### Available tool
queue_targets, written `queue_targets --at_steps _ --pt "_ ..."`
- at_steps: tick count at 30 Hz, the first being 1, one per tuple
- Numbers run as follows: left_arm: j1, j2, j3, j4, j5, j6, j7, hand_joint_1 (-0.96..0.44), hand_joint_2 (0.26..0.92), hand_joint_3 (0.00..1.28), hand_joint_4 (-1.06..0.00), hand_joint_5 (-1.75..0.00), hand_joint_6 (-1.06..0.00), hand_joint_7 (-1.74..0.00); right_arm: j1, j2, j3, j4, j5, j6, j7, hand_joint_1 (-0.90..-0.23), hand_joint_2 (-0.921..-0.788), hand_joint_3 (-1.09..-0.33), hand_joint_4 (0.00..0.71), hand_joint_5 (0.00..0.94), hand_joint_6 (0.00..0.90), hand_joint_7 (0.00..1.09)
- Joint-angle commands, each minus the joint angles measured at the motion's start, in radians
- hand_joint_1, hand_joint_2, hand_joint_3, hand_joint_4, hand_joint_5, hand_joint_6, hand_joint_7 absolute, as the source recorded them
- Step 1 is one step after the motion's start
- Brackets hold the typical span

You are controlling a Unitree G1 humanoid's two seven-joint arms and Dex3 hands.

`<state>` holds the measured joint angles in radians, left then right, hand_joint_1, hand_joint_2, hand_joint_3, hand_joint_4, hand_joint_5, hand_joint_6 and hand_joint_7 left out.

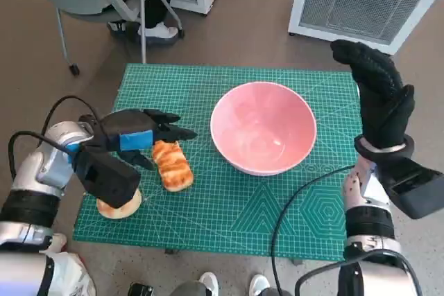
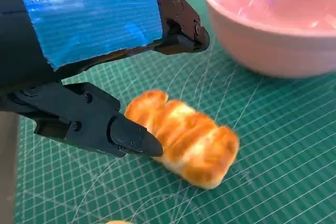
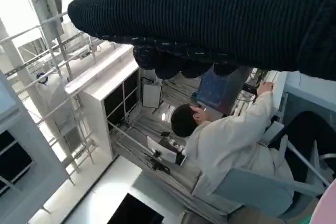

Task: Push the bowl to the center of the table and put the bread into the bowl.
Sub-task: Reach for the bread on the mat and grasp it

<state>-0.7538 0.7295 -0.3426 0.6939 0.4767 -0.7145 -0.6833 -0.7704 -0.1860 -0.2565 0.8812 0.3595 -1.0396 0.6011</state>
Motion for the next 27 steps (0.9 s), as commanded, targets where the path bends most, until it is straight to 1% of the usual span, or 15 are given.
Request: queue_targets --at_steps 1,8,13,16,20,22,26,27 --pt "-0.027 -0.016 -0.029 0.048 0.031 -0.012 0.017 -0.02 0.783 0.01 -0.22 0.0 -0.37 0.0 0.028 0.007 -0.002 0.001 0.006 0.01 0.001 -0.606 -0.921 -0.768 0.358 0.0 0.253 0.3" --pt "-0.029 -0.043 -0.061 0.1 0.063 -0.007 0.041 -0.04 0.788 0.01 -0.25 -0.01 -0.37 0.0 0.032 0.011 -0.002 0.008 -0.008 0.009 -0.015 -0.609 -0.921 -0.766 0.358 0.001 0.256 0.29" --pt "-0.025 -0.056 -0.082 0.118 0.082 -0.01 0.056 -0.05 0.794 0.01 -0.34 -0.02 -0.43 -0.02 0.032 0.011 -0.002 0.015 -0.02 0.008 -0.027 -0.609 -0.921 -0.765 0.361 0.002 0.26 0.29" --pt "-0.031 -0.07 -0.099 0.143 0.093 -0.011 0.055 -0.06 0.812 0.01 -0.45 -0.02 -0.54 -0.04 0.035 0.01 -0.001 0.013 -0.025 0.007 -0.034 -0.607 -0.921 -0.765 0.362 0.002 0.261 0.29" --pt "-0.04 -0.081 -0.116 0.176 0.096 -0.012 0.048 -0.05 0.841 0.02 -0.57 -0.03 -0.65 -0.05 0.039 0.01 0.001 0.007 -0.032 0.003 -0.046 -0.602 -0.921 -0.765 0.364 0.003 0.259 0.28" --pt "-0.044 -0.086 -0.122 0.197 0.095 -0.012 0.047 -0.03 0.862 0.02 -0.67 -0.05 -0.73 -0.06 0.04 0.009 0.002 0.008 -0.034 0.001 -0.051 -0.594 -0.921 -0.767 0.365 0.003 0.258 0.28" --pt "-0.047 -0.094 -0.128 0.237 0.09 -0.024 0.064 -0.02 0.89 0.02 -0.8 -0.06 -0.82 -0.08 0.041 0.01 0.002 0.012 -0.036 0.0 -0.057 -0.589 -0.921 -0.768 0.365 0.003 0.259 0.28" --pt "-0.046 -0.096 -0.127 0.246 0.088 -0.03 0.072 -0.09 0.896 0.03 -0.83 -0.07 -0.79 -0.31 0.041 0.01 0.003 0.012 -0.037 0.0 -0.059 -0.589 -0.921 -0.768 0.365 0.003 0.259 0.27"
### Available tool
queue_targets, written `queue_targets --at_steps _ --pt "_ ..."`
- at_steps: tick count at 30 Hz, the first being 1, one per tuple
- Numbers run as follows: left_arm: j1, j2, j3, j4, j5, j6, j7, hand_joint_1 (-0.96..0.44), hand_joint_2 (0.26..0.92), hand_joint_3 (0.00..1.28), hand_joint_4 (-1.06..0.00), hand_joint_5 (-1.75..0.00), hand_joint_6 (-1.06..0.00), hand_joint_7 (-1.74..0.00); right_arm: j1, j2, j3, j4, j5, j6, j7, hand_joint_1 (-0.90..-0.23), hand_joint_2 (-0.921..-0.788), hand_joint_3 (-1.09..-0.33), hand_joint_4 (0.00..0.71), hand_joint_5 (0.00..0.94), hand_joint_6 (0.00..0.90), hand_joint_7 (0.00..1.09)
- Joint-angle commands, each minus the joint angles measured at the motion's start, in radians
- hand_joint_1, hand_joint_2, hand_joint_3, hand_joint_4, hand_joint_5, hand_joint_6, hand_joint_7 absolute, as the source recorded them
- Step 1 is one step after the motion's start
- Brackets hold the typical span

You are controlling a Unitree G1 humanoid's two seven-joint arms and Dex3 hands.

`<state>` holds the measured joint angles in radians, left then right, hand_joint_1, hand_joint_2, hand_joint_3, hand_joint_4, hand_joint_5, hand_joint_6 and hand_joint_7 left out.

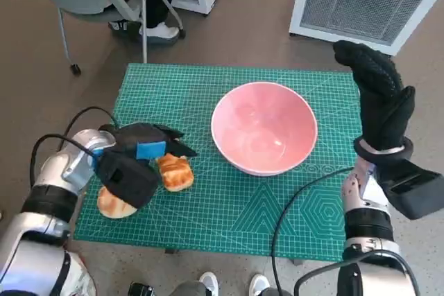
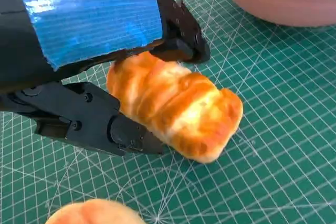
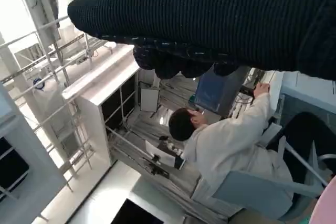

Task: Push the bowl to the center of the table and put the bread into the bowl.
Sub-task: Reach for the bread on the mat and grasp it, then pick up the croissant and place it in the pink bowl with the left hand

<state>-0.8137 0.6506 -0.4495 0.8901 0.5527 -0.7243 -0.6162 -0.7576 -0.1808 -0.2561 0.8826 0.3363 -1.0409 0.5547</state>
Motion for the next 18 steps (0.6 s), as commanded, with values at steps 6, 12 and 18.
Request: queue_targets --at_steps 6,12,18 --pt "0.022 -0.015 -0.002 0.082 -0.014 -0.056 0.055 -0.02 0.918 0.1 -0.66 -1.1 -0.62 -1.09 0.029 0.004 0.001 0.024 -0.024 -0.005 -0.021 -0.597 -0.921 -0.768 0.365 0.002 0.257 0.27" --pt "0.017 0.001 0.035 0.077 -0.066 -0.106 0.068 0.0 0.92 0.07 -0.64 -1.35 -0.73 -0.88 0.025 0.003 0.0 0.039 -0.033 -0.014 -0.027 -0.601 -0.921 -0.771 0.366 0.002 0.257 0.26" --pt "-0.015 0.019 0.104 0.047 -0.183 -0.123 -0.007 0.0 0.919 0.05 -0.61 -1.42 -0.81 -0.78 0.026 0.003 -0.001 0.039 -0.028 -0.011 -0.027 -0.597 -0.921 -0.776 0.366 0.002 0.258 0.25"
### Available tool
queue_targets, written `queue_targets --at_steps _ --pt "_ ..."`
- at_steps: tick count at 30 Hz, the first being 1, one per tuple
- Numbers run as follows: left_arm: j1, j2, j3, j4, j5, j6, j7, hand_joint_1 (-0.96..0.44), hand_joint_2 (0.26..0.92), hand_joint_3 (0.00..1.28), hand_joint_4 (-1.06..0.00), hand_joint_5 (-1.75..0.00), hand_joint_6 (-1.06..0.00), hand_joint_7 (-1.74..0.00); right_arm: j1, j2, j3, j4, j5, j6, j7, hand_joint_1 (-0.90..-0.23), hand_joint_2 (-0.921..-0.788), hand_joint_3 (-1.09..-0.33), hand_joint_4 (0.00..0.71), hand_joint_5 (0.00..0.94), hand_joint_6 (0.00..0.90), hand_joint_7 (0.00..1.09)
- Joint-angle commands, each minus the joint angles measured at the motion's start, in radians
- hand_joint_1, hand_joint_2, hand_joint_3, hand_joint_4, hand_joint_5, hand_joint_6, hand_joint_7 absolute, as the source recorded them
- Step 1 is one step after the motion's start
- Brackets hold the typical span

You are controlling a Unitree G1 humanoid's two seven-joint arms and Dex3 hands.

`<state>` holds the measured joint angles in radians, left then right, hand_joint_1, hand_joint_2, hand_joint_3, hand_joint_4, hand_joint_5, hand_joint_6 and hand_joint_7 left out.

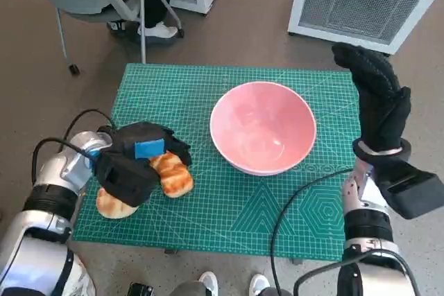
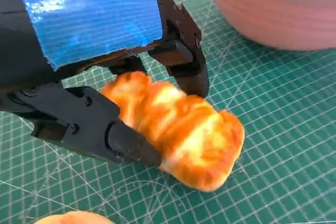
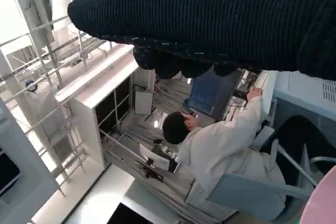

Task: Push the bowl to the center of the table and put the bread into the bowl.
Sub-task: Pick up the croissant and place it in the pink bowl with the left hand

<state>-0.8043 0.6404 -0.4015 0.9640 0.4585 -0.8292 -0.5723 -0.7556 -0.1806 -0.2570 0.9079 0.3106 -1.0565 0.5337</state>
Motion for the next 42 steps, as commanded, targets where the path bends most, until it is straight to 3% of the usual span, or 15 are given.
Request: queue_targets --at_steps 1,10,16,22,39,42 --pt "-0.035 0.033 0.074 -0.041 -0.119 -0.015 -0.07 0.0 0.917 0.05 -0.61 -1.41 -0.82 -0.78 0.024 0.003 -0.001 0.014 -0.001 0.006 -0.004 -0.595 -0.921 -0.777 0.367 0.002 0.258 0.25" --pt "-0.098 0.034 0.216 -0.19 -0.31 0.099 -0.159 0.0 0.92 0.04 -0.64 -1.23 -0.74 -1.02 0.025 0.004 -0.005 0.018 0.009 0.011 0.002 -0.591 -0.921 -0.779 0.368 0.002 0.261 0.25" --pt "-0.145 -0.011 0.271 -0.285 -0.363 0.165 -0.125 0.0 0.92 0.04 -0.65 -1.15 -0.73 -1.13 0.028 0.006 -0.005 0.016 0.011 0.014 0.003 -0.594 -0.921 -0.78 0.369 0.002 0.262 0.24" --pt "-0.221 -0.08 0.258 -0.341 -0.321 0.201 -0.061 0.0 0.918 0.04 -0.66 -1.12 -0.73 -1.13 0.03 0.008 -0.005 0.007 0.013 0.02 -0.002 -0.595 -0.921 -0.78 0.369 0.001 0.264 0.24" --pt "-0.467 -0.279 0.106 0.09 -0.081 0.091 0.132 0.0 0.92 0.06 -0.64 -1.15 -0.71 -1.15 0.069 0.02 0.005 -0.063 0.001 0.029 -0.035 -0.591 -0.921 -0.783 0.367 0.0 0.265 0.24" --pt "-0.485 -0.301 0.083 0.141 -0.048 0.079 0.164 0.0 0.92 0.05 -0.68 -1.13 -0.67 -1.17 0.077 0.022 0.008 -0.077 -0.002 0.033 -0.043 -0.591 -0.921 -0.784 0.367 0.0 0.264 0.24"
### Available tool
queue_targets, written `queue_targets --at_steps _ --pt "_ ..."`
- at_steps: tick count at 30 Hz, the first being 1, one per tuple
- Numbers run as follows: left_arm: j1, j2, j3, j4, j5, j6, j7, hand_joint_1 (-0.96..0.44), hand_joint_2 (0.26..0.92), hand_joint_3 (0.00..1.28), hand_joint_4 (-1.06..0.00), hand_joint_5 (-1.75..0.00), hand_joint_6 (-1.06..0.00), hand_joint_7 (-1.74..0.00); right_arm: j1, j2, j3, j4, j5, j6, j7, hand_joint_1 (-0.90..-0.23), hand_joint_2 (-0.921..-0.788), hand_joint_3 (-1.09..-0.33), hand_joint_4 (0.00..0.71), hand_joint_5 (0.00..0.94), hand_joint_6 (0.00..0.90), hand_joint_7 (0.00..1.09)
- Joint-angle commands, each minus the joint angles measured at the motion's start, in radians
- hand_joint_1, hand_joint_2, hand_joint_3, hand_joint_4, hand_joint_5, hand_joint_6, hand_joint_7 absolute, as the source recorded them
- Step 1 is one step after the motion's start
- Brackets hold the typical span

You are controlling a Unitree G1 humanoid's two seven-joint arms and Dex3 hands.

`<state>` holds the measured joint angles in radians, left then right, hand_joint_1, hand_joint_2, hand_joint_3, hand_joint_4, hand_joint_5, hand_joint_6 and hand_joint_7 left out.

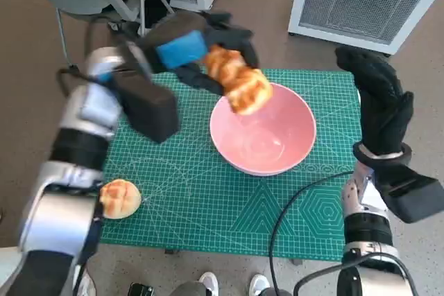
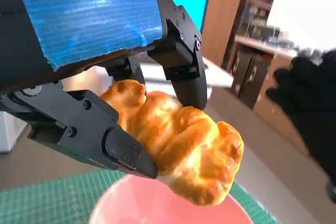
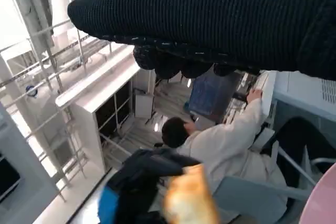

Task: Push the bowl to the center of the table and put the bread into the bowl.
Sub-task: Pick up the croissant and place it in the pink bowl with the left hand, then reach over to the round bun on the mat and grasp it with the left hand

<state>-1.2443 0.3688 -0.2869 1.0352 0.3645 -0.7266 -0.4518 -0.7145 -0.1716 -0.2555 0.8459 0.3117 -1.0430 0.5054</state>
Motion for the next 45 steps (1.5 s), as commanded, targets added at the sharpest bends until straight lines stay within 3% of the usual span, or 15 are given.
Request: queue_targets --at_steps 1,4,6,7,8,11,15,20,28,33,37,45 --pt "-0.05 -0.037 -0.043 0.085 0.063 -0.018 0.055 0.0 0.92 0.05 -0.68 -1.12 -0.66 -1.17 0.04 0.012 0.006 -0.02 -0.007 0.02 -0.02 -0.591 -0.921 -0.784 0.367 0.0 0.264 0.24" --pt "-0.06 -0.056 -0.069 0.124 0.098 0.009 0.069 0.0 0.92 0.06 -0.68 -1.13 -0.65 -1.19 0.05 0.01 0.007 -0.036 -0.01 0.023 -0.031 -0.592 -0.921 -0.785 0.367 0.0 0.262 0.24" --pt "-0.064 -0.069 -0.078 0.145 0.102 0.043 0.041 0.0 0.921 0.12 -0.6 -1.2 -0.6 -1.25 0.056 0.009 0.008 -0.047 -0.008 0.028 -0.034 -0.593 -0.921 -0.786 0.367 0.0 0.261 0.24" --pt "-0.066 -0.074 -0.08 0.151 0.1 0.059 0.024 -0.04 0.909 0.12 -0.51 -0.97 -0.5 -1.05 0.059 0.009 0.008 -0.052 -0.006 0.03 -0.035 -0.593 -0.921 -0.787 0.367 0.0 0.261 0.24" --pt "-0.068 -0.078 -0.082 0.154 0.097 0.081 -0.007 -0.07 0.912 0.1 -0.49 -0.76 -0.46 -0.87 0.061 0.008 0.008 -0.056 -0.004 0.033 -0.036 -0.593 -0.921 -0.788 0.367 0.0 0.26 0.24" --pt "-0.075 -0.085 -0.085 0.151 0.088 0.135 -0.083 -0.1 0.901 0.04 -0.34 -0.27 -0.31 -0.5 0.067 0.008 0.008 -0.067 0.001 0.041 -0.037 -0.595 -0.921 -0.784 0.368 0.0 0.259 0.24" --pt "-0.079 -0.088 -0.084 0.132 0.078 0.193 -0.168 -0.09 0.871 0.01 -0.17 -0.06 -0.18 -0.32 0.073 0.008 0.006 -0.083 0.005 0.051 -0.039 -0.598 -0.921 -0.778 0.367 0.0 0.257 0.24" --pt "-0.065 -0.08 -0.074 0.102 0.068 0.196 -0.195 -0.1 0.859 0.0 -0.1 -0.01 -0.15 -0.27 0.079 0.009 0.007 -0.094 -0.001 0.055 -0.048 -0.6 -0.921 -0.774 0.366 0.0 0.254 0.24" --pt "-0.014 -0.028 -0.033 0.023 0.028 0.137 -0.176 -0.12 0.851 0.0 -0.09 0.0 -0.14 -0.24 0.081 0.013 0.011 -0.097 -0.008 0.054 -0.055 -0.601 -0.921 -0.774 0.365 0.0 0.251 0.25" --pt "0.031 0.042 0.022 -0.049 -0.058 0.108 -0.265 -0.14 0.849 0.0 -0.09 0.0 -0.15 -0.23 0.084 0.017 0.014 -0.105 0.0 0.06 -0.051 -0.598 -0.921 -0.774 0.365 0.0 0.248 0.25" --pt "0.088 0.112 0.06 -0.172 -0.129 0.134 -0.35 -0.14 0.844 0.0 -0.1 0.0 -0.17 -0.19 0.086 0.021 0.016 -0.111 0.003 0.064 -0.05 -0.597 -0.921 -0.774 0.364 0.0 0.246 0.26" --pt "0.301 0.299 0.148 -0.625 -0.223 0.311 -0.461 -0.06 0.831 0.0 -0.13 -0.01 -0.25 -0.08 0.086 0.023 0.019 -0.107 0.002 0.064 -0.05 -0.594 -0.921 -0.774 0.367 0.001 0.242 0.26"
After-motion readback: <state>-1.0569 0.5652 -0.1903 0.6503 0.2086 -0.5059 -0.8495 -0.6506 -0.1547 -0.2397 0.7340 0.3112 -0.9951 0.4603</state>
